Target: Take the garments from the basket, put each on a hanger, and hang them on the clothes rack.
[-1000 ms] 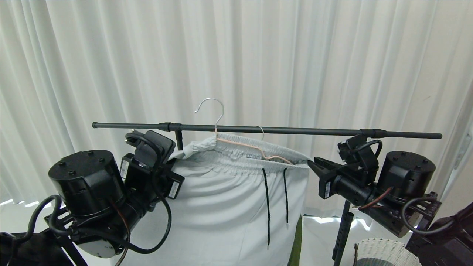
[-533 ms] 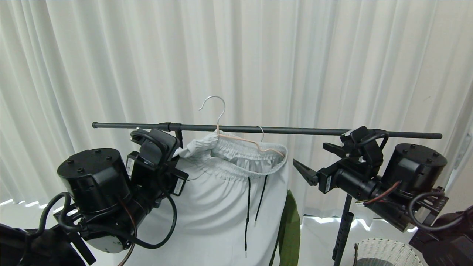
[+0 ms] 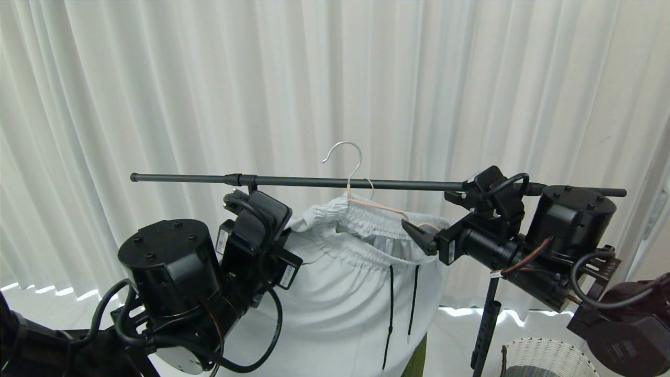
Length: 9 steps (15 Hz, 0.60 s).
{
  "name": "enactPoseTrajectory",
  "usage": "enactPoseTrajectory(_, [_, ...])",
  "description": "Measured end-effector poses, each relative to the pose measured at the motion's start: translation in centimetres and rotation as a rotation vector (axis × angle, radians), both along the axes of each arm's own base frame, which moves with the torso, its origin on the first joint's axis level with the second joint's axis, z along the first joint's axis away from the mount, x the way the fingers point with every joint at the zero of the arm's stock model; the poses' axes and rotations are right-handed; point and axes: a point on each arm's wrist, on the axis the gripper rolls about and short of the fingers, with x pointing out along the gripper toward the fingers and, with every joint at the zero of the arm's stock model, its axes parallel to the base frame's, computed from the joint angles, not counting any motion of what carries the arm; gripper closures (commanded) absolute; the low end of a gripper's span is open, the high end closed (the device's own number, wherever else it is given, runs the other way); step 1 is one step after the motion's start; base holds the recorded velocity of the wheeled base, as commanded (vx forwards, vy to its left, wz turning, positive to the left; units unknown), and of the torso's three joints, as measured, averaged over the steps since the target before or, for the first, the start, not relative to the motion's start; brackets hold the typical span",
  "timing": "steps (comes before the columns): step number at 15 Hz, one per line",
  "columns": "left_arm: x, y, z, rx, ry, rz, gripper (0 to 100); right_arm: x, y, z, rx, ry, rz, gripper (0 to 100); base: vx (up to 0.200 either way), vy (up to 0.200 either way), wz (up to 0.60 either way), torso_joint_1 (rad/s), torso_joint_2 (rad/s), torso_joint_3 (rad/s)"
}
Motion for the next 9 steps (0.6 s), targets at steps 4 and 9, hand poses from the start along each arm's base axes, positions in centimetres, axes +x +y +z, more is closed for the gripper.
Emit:
enactPoseTrajectory(4, [-0.43, -0.99, 0.27, -0.036, -0.044, -0.052, 100, 0.39, 0.72, 0.09, -0.003, -0.010, 0.005, 0, 0.000, 0.000, 0.00, 0.000, 0.00, 0.000])
enactPoseTrajectory(9, [-1.01, -1.03, -0.57, -0.028, -0.045, -0.117, 100, 0.84, 0.93, 0.04, -0.003, -0.011, -0.001, 0, 0.000, 0.000, 0.00, 0.000, 0.00, 0.000])
